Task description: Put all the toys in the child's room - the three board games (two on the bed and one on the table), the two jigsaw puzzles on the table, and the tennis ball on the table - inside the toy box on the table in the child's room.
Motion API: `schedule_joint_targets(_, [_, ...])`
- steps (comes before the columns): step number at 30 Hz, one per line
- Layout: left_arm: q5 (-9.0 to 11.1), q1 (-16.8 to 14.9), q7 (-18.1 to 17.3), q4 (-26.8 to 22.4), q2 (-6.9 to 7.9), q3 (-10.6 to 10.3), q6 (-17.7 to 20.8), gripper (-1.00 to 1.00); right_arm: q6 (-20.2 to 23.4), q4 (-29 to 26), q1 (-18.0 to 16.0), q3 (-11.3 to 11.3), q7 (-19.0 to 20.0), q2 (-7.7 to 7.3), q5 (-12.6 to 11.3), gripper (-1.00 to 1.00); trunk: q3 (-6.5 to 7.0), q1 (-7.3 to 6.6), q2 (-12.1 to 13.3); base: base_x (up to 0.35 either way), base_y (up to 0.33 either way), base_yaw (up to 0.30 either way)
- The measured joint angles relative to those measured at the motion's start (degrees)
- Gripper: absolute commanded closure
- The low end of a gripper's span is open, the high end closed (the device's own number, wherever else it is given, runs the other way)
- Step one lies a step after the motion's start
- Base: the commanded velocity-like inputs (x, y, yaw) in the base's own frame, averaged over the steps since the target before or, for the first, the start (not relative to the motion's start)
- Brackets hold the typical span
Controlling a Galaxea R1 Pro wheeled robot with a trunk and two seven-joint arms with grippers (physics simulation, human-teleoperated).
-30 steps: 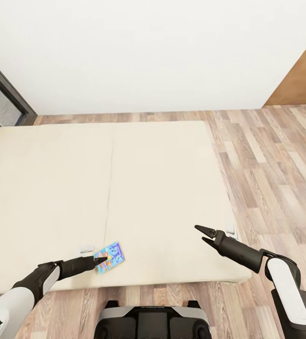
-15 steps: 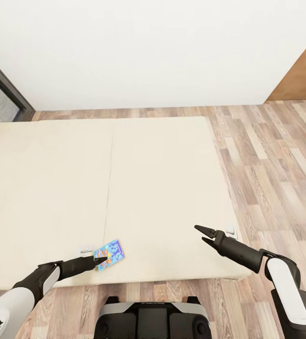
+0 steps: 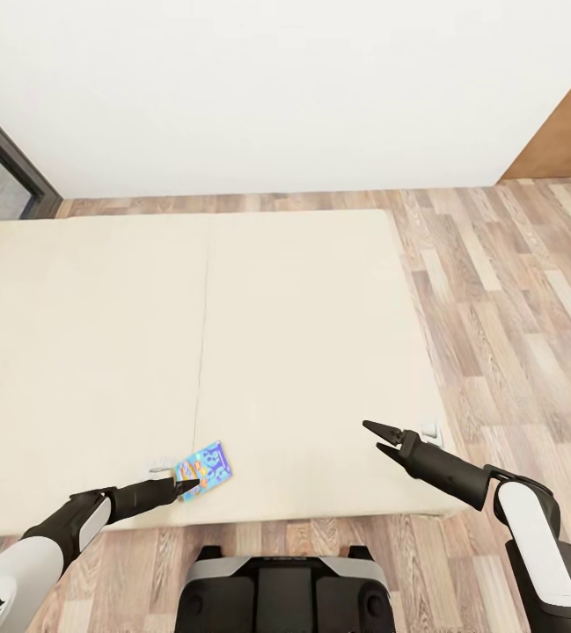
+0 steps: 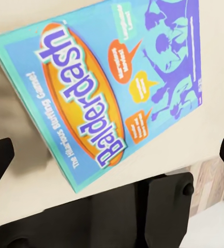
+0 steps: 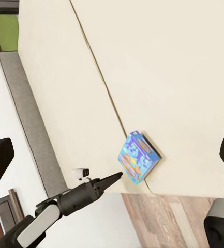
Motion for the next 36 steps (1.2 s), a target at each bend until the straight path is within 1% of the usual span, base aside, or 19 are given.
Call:
schedule_joint_targets(10, [0.0, 0.0, -0.04, 0.0, 0.0, 0.02, -0.51, -1.0, 0.0, 0.01, 0.0, 0.05, 0.08, -0.01, 0.16, -1.0, -0.95, 0.0, 0.0, 0.0, 0.0, 0.0])
schedule_joint_targets(19, [0.01, 0.0, -0.56, 0.0, 0.07, 0.05, -3.13, -1.0, 0.0, 0.01, 0.0, 0.16, 0.02, 0.05, 0.33, -1.0, -1.8, 0.0, 0.0, 0.0, 0.0, 0.0])
schedule_joint_targets(25, [0.01, 0.0, -0.62, 0.0, 0.09, 0.09, -3.52, -1.0, -1.13, 0.01, 0.0, 0.31, 0.05, -0.02, 0.26, -1.0, -2.34, 0.0, 0.0, 0.0, 0.0, 0.0])
schedule_joint_targets(28, [0.02, 0.0, -0.47, 0.0, 0.11, 0.19, -3.34, -1.0, -1.51, -0.01, 0.0, 0.38, 0.06, -0.06, 0.25, -1.0, -2.47, 0.0, 0.0, 0.0, 0.0, 0.0])
schedule_joint_targets(30, [0.46, -0.52, -0.17, 0.35, -0.35, 0.09, -3.75, -1.0, -1.41, -0.65, -0.01, -0.07, -0.18, -0.35, -0.43, -1.0, -2.47, 0.0, -0.01, 0.0, 0.0, 0.0])
schedule_joint_targets(32, [0.45, -0.53, -0.17, 0.35, -0.35, 0.08, -3.74, -1.0, -1.44, -1.09, -0.01, -0.05, -0.2, -0.35, -0.84, -1.0, -2.47, 0.0, -0.01, 0.0, 0.0, 0.0])
schedule_joint_targets(35, [0.56, -0.6, -0.17, 0.2, -0.4, 0.2, -3.7, -1.0, -1.48, -1.01, 0.0, 0.04, -0.25, -0.32, -0.65, -1.0, -2.47, 0.0, -0.01, 0.0, 0.0, 0.0])
schedule_joint_targets(36, [0.95, -0.93, -0.23, -0.13, -0.43, 0.52, -3.38, -1.0, -1.53, -0.68, 0.0, 0.29, -0.57, -0.64, -0.27, -1.0, -2.47, 0.0, -0.01, 0.0, 0.0, 0.0])
